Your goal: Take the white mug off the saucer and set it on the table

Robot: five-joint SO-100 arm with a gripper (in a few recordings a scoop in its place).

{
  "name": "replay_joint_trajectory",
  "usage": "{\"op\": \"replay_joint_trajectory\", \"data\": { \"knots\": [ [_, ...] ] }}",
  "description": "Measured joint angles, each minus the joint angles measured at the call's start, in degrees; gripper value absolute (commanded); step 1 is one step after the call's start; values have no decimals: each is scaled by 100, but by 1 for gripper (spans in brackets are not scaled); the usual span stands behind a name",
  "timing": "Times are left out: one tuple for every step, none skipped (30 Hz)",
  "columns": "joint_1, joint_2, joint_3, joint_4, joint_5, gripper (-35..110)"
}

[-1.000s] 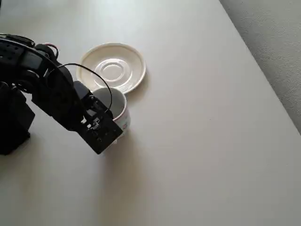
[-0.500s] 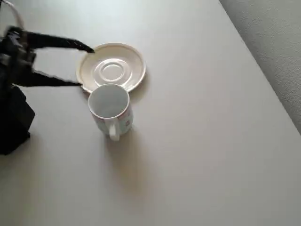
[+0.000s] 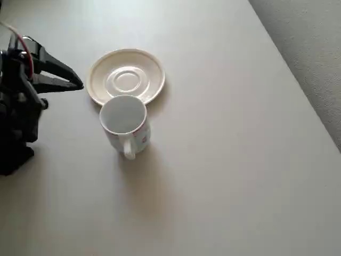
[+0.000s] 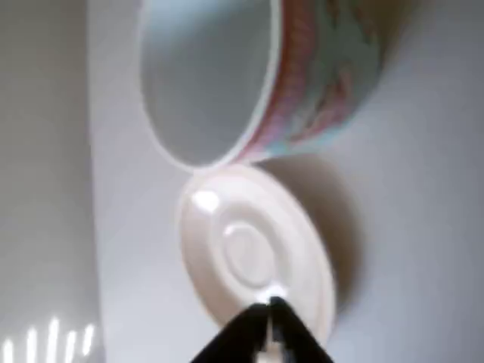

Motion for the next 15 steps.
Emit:
{"op": "replay_joint_trajectory", "data": {
  "knots": [
    [-123, 26, 105, 0, 35, -2],
    [-220, 26, 176, 0, 53, -2],
    [-272, 70, 272, 0, 53, -2],
    [-290, 185, 475, 9, 53, -2],
    [-316, 246, 677, 18, 53, -2],
    [-325, 264, 879, 0, 53, -2],
    [-334, 387, 1134, -26, 79, -2],
    [-334, 448, 1380, -44, 123, -2],
    [-334, 466, 1591, -97, 202, -2],
    [-325, 448, 1731, -149, 211, -2],
    [-325, 475, 1819, -167, 220, -2],
    [-325, 527, 1881, -167, 220, -1],
    [-325, 527, 1934, -185, 264, 0],
    [-229, 527, 1942, -193, 290, 3],
    [-141, 527, 1960, -193, 308, 3]
  ]
}}
